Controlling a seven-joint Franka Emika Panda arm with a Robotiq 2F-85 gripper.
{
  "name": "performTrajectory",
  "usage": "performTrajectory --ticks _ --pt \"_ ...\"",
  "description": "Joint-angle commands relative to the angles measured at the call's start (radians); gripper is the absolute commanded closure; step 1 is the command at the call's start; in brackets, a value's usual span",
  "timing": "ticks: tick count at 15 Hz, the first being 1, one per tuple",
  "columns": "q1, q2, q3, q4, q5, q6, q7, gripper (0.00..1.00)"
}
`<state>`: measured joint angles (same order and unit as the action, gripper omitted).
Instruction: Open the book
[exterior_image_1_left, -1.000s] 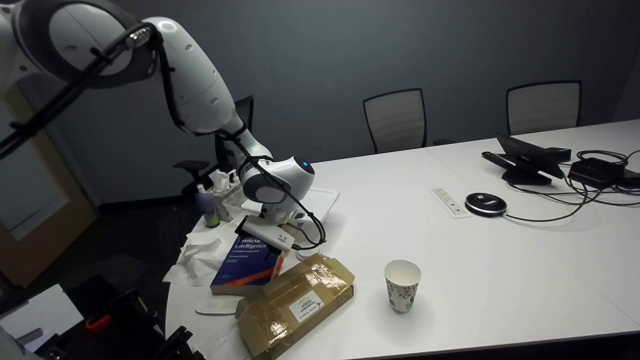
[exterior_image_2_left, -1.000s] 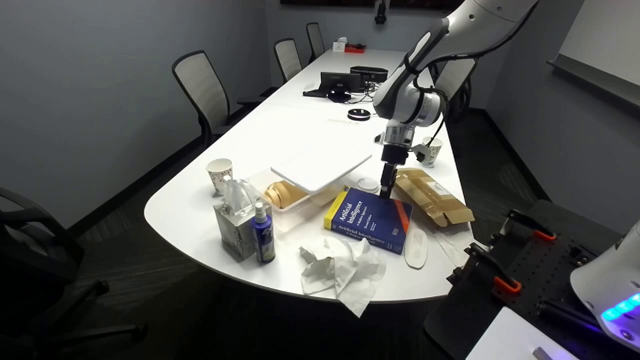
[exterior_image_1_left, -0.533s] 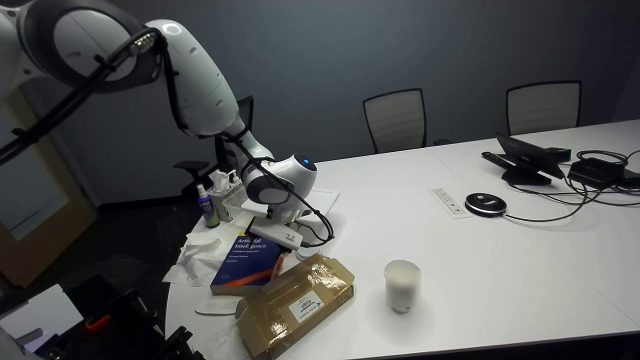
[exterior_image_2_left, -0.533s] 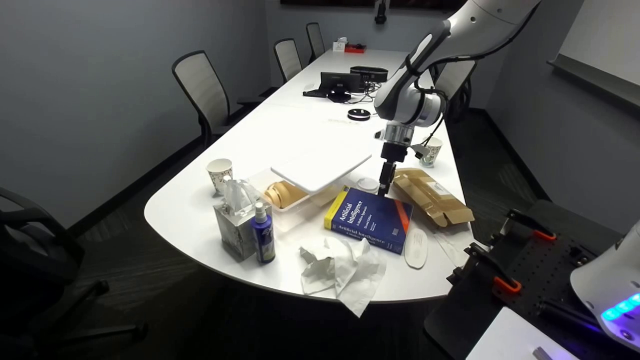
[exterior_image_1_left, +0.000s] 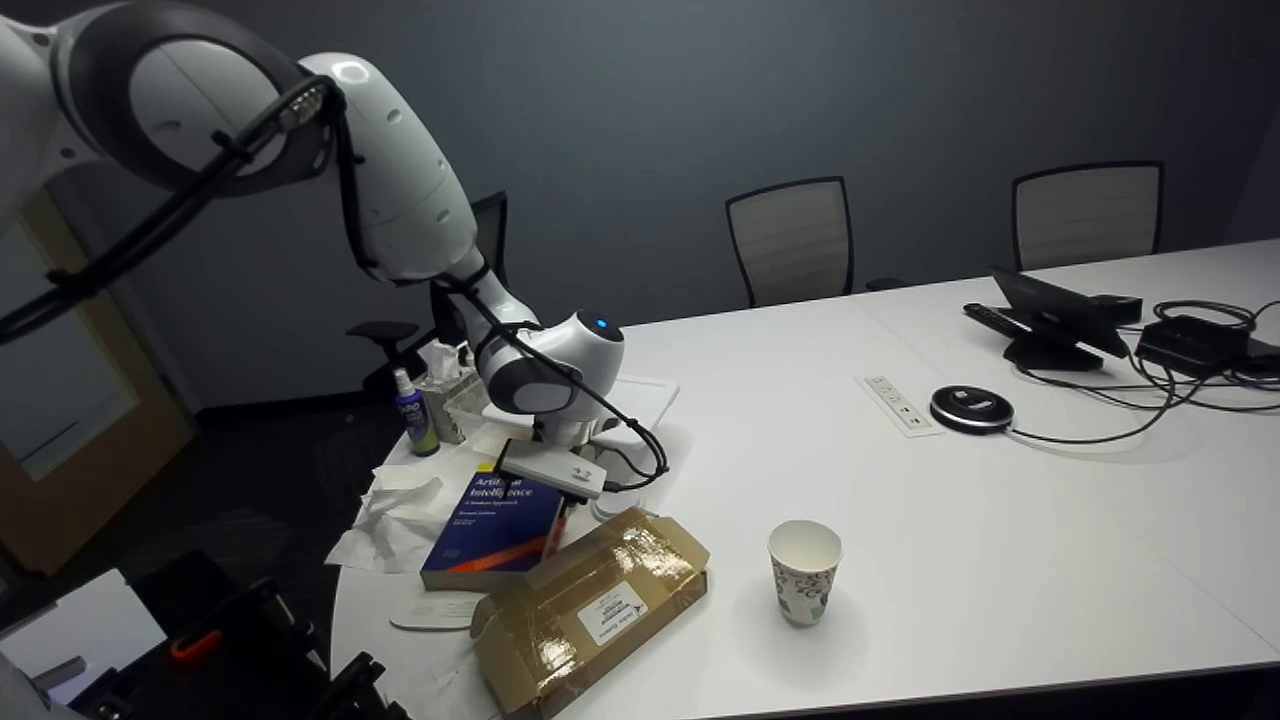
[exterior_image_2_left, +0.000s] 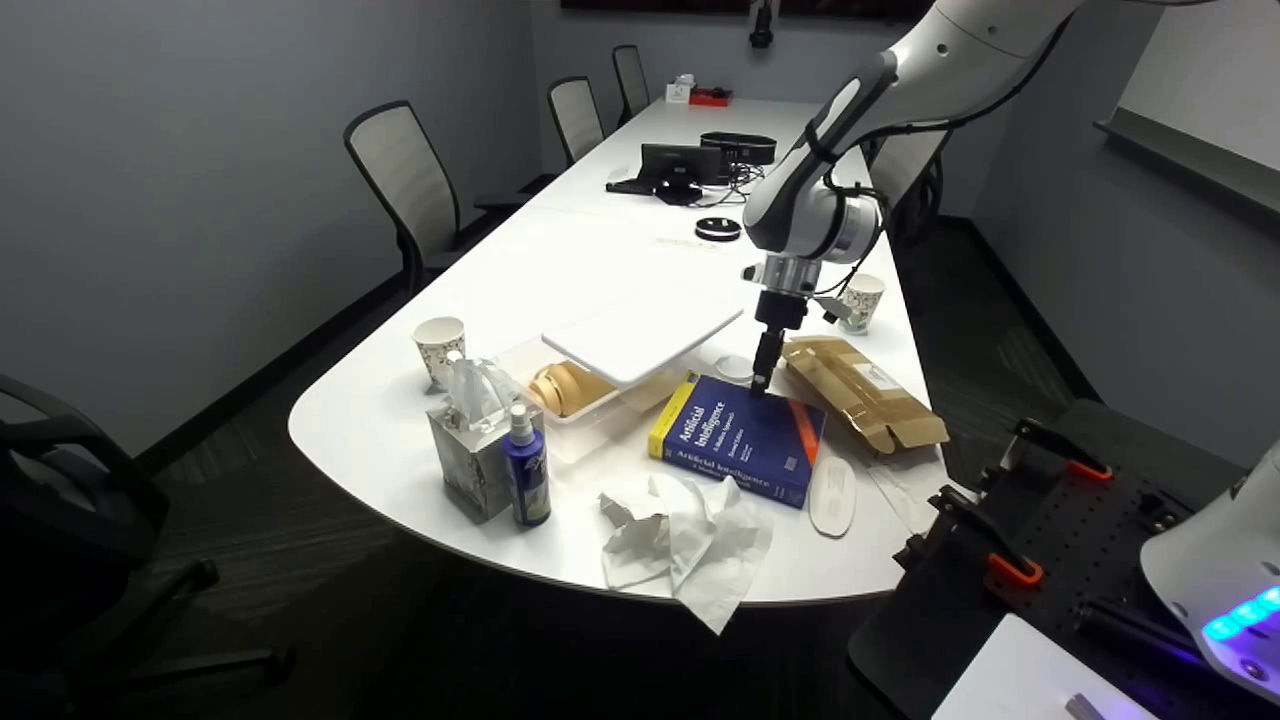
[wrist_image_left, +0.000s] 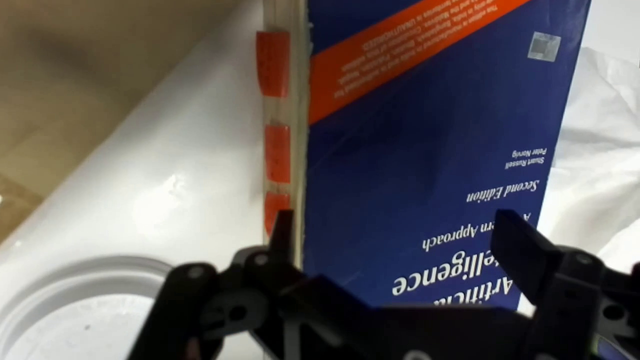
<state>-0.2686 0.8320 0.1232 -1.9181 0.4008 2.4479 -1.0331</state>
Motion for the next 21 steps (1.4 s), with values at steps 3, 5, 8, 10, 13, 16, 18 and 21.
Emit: performTrajectory --ticks 3,5,8,10,13,16,18,21 --pt "-0.019 0.011 0.025 -0.01 -0.025 0.009 0.023 0.0" --pt "-0.023 0.014 0.03 -0.011 -0.022 0.006 0.021 0.0" --pt "-0.054 0.017 0.054 -0.001 -0.007 -0.036 0.005 0.0" --pt "-0.088 0.023 0.076 0.02 0.002 -0.103 -0.012 0.0" --pt "-0.13 0.032 0.095 0.063 0.018 -0.276 -0.033 0.0" --pt "-0.138 0.048 0.082 0.112 0.034 -0.44 -0.028 0.0" --pt "-0.14 0.055 0.074 0.139 0.051 -0.514 -0.031 0.0" --pt "-0.131 0.058 0.065 0.169 0.072 -0.573 -0.026 0.0"
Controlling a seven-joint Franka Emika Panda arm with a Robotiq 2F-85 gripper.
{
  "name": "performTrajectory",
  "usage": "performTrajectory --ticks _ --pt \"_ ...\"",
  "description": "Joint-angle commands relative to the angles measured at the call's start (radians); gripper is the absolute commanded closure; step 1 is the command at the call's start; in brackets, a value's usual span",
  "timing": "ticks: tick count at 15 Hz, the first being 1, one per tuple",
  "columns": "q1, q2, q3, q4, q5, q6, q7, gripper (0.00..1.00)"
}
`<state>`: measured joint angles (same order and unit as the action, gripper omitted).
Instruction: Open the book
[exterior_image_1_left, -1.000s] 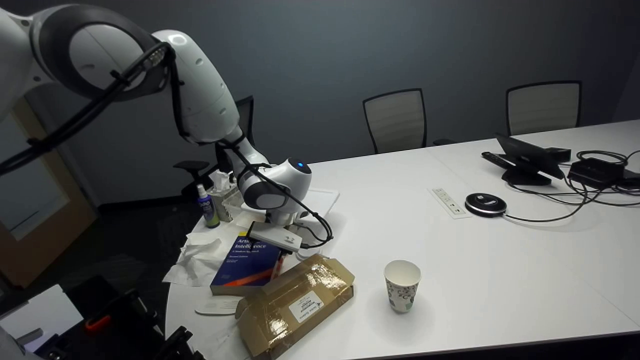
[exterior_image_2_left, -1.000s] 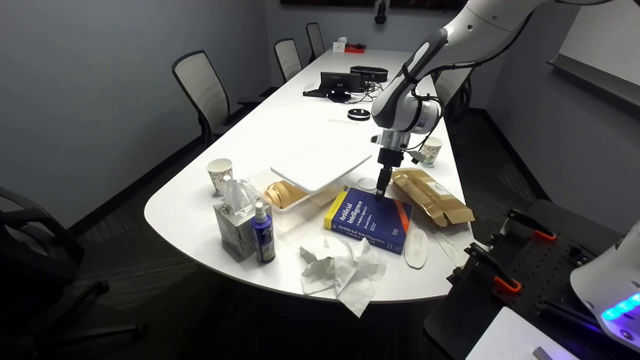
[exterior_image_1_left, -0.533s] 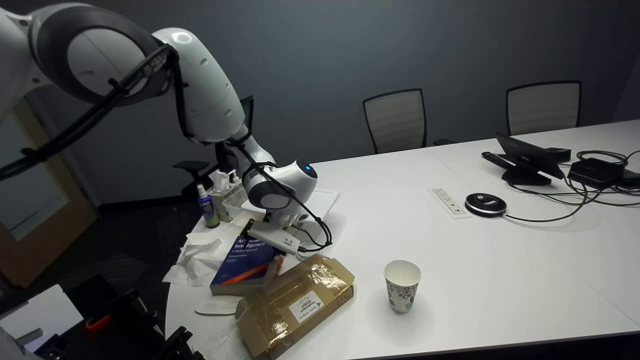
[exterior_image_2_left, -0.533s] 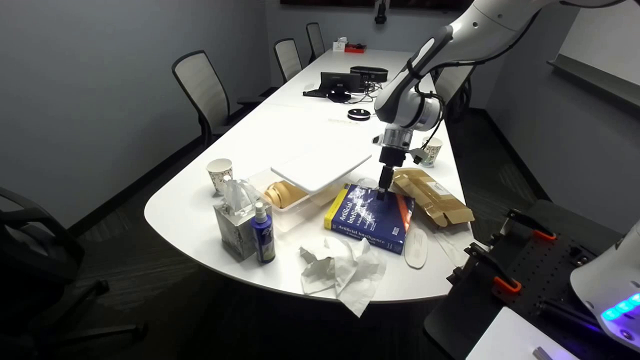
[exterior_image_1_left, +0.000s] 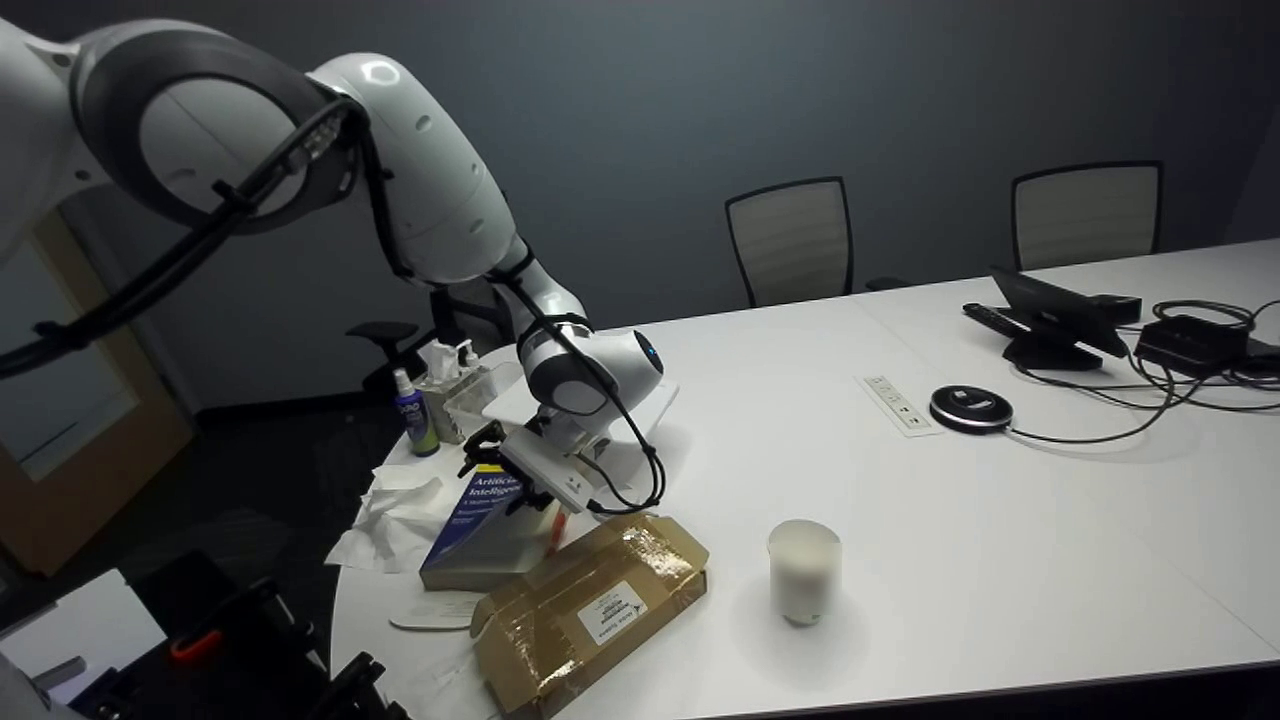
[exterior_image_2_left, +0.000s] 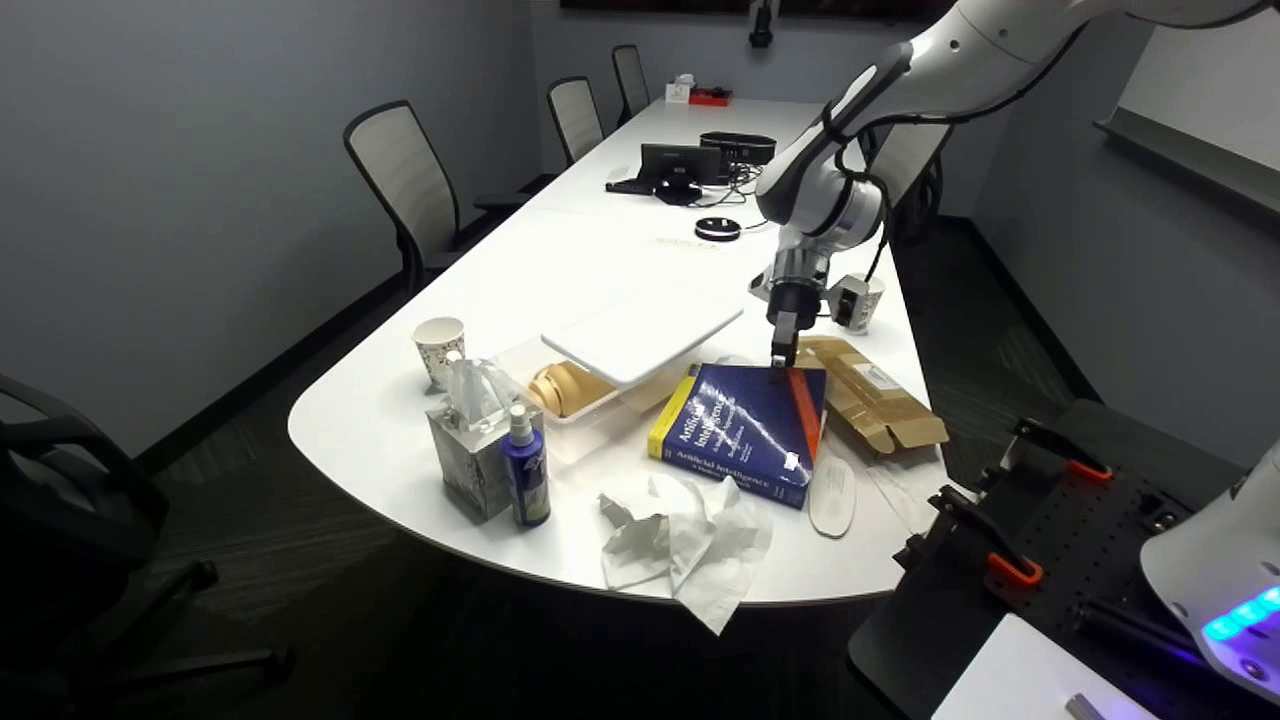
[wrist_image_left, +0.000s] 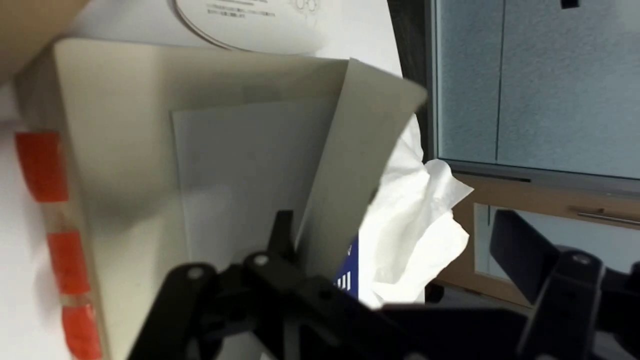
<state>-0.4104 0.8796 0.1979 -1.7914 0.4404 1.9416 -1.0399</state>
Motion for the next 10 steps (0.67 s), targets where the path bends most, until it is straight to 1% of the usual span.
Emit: performTrajectory --ticks 1,4,10 --pt "0.018 0.017 -0.015 0.05 0.038 -0.064 -0.014 0.0" --pt "0.041 0.046 -0.021 0.077 0.037 -0.04 -0.01 0.0" --pt "0.069 0.116 -0.001 0.153 0.031 -0.039 -0.027 0.0"
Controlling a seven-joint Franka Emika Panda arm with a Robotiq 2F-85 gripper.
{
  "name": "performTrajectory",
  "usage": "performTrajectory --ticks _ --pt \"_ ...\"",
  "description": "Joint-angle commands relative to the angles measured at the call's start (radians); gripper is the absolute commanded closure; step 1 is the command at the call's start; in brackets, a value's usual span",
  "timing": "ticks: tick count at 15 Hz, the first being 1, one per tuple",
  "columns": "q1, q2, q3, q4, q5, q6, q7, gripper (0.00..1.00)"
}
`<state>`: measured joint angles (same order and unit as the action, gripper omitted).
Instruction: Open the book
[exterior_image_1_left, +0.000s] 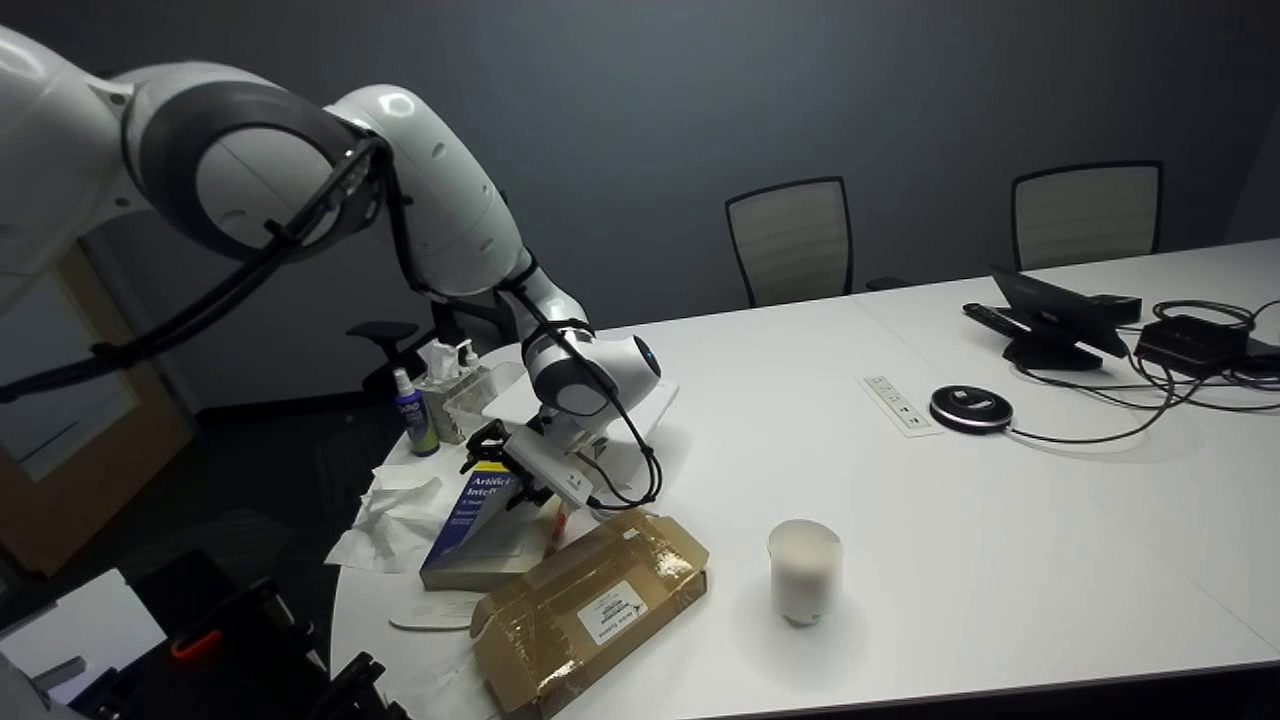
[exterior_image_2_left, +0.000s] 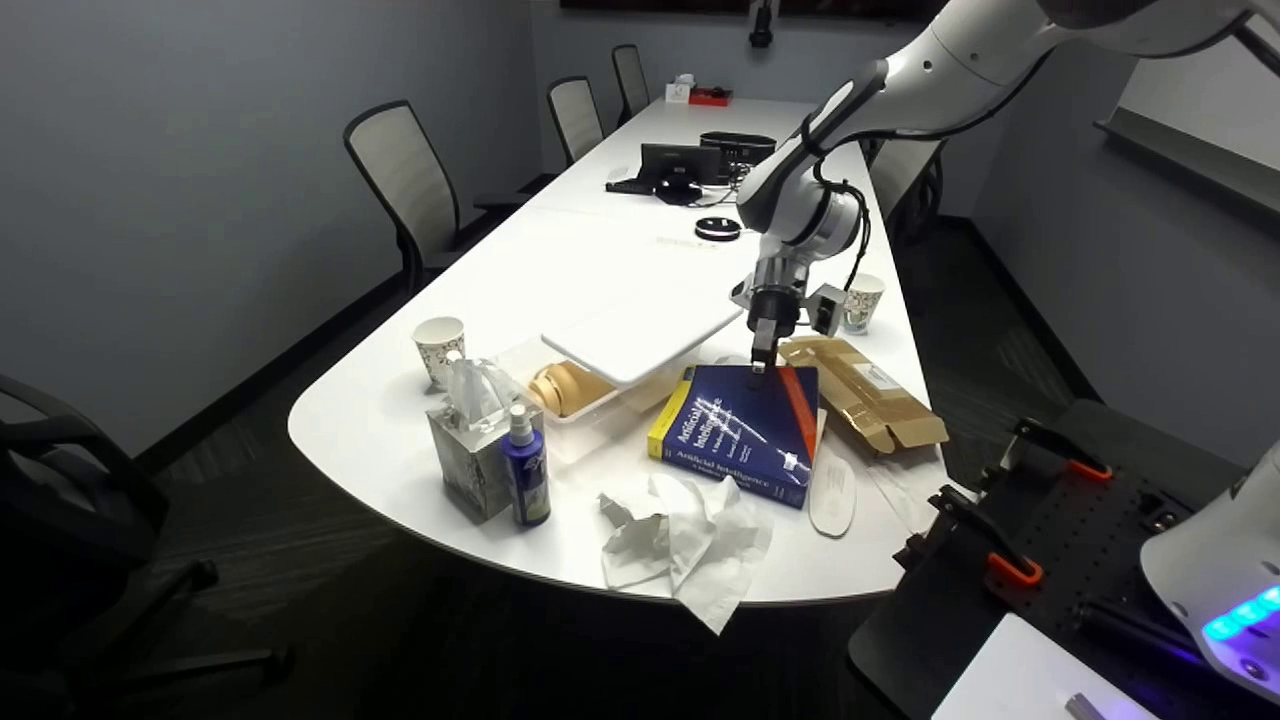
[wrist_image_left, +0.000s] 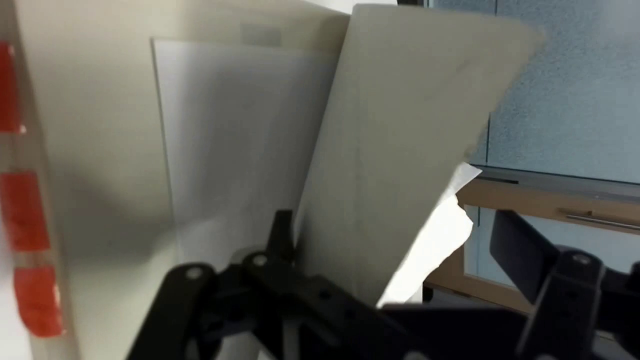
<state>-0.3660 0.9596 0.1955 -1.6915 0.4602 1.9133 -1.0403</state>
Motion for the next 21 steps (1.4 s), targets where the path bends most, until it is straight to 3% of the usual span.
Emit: performTrajectory --ticks 1,7,15,21 --pt "0.028 0.044 0.003 0.064 0.01 -0.011 -0.027 0.0" --pt "0.019 0.041 0.023 0.074 0.019 -0.033 -0.088 0.0" --pt "0.002 -0.012 0.054 0.053 0.056 -0.165 -0.263 0.0" --pt "0.027 -0.05 0.052 0.045 0.108 -0.253 -0.365 0.0"
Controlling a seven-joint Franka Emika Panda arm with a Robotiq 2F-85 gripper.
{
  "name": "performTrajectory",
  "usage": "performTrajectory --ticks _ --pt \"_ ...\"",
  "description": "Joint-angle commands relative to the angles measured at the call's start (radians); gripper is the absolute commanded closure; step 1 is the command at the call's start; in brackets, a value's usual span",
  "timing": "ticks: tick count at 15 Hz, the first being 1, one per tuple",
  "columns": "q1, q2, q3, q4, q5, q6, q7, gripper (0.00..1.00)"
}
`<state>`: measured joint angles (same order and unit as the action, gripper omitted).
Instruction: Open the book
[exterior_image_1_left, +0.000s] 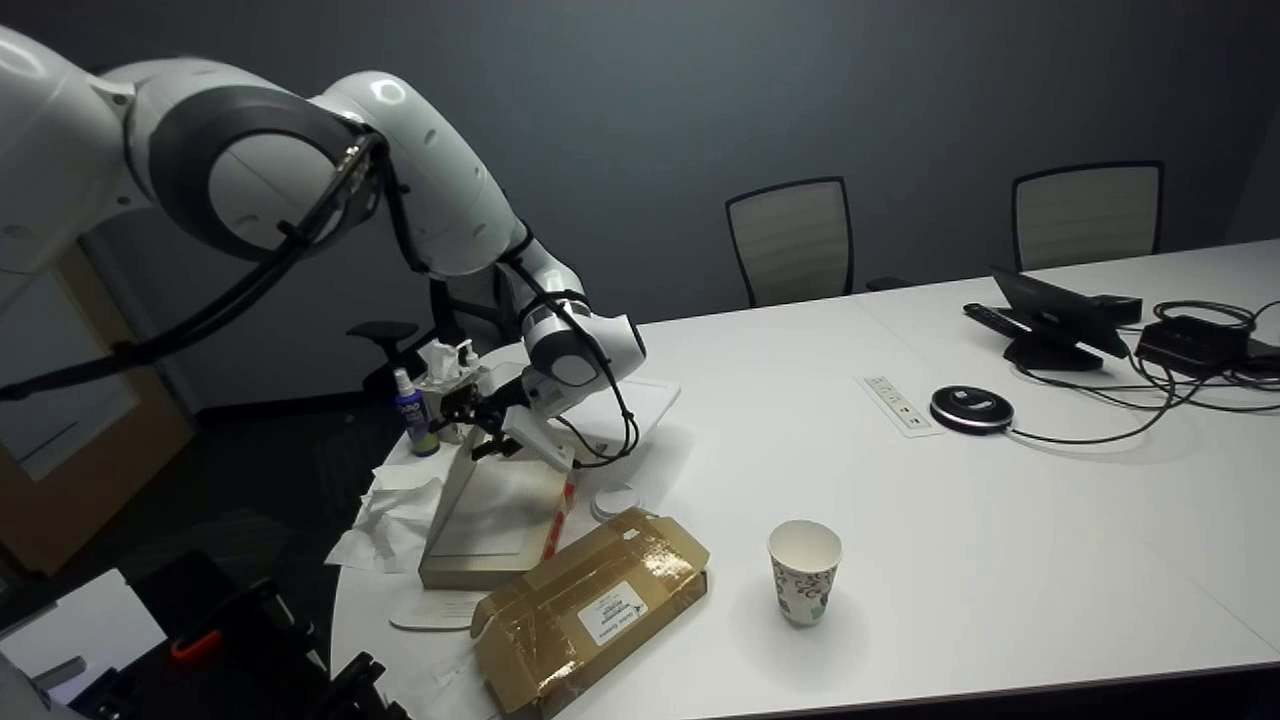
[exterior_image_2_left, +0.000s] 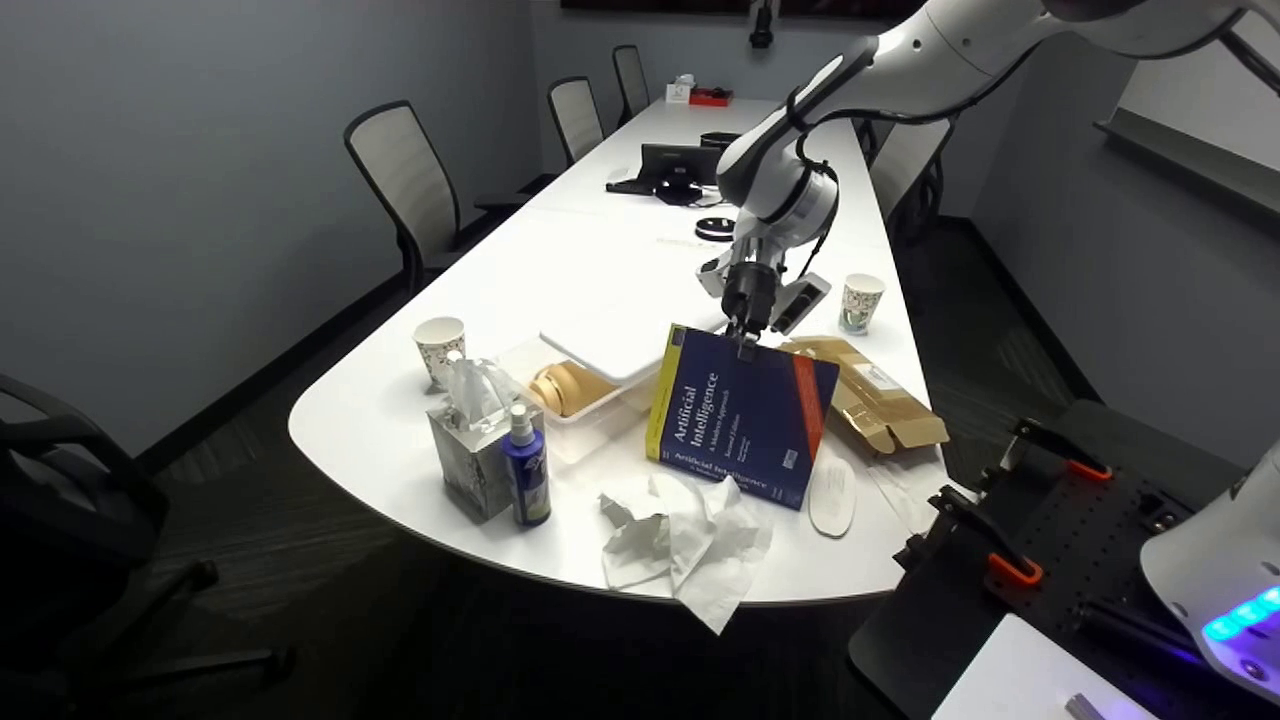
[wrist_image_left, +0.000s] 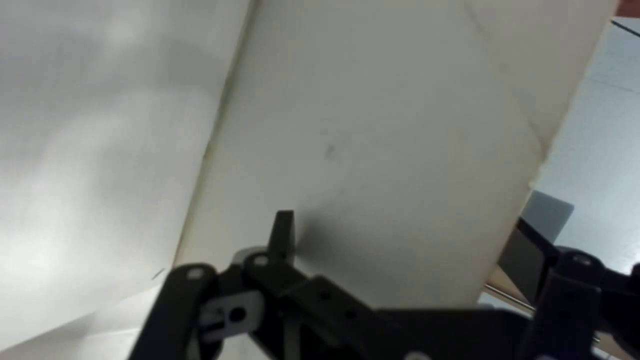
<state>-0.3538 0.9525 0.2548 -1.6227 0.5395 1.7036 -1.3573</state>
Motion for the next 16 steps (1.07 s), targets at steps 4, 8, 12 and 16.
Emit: performTrajectory --ticks 4,8,12,16 --pt "0.037 -0.065 -0.015 -0.032 0.037 -0.103 -0.076 0.0" --pt "0.066 -0.092 -0.023 -0.048 0.033 -0.174 -0.067 0.0" --pt "0.102 -0.109 -0.032 -0.067 0.03 -0.195 -0.065 0.0" --pt "0.142 -0.099 -0.037 -0.074 0.027 -0.19 -0.049 0.0"
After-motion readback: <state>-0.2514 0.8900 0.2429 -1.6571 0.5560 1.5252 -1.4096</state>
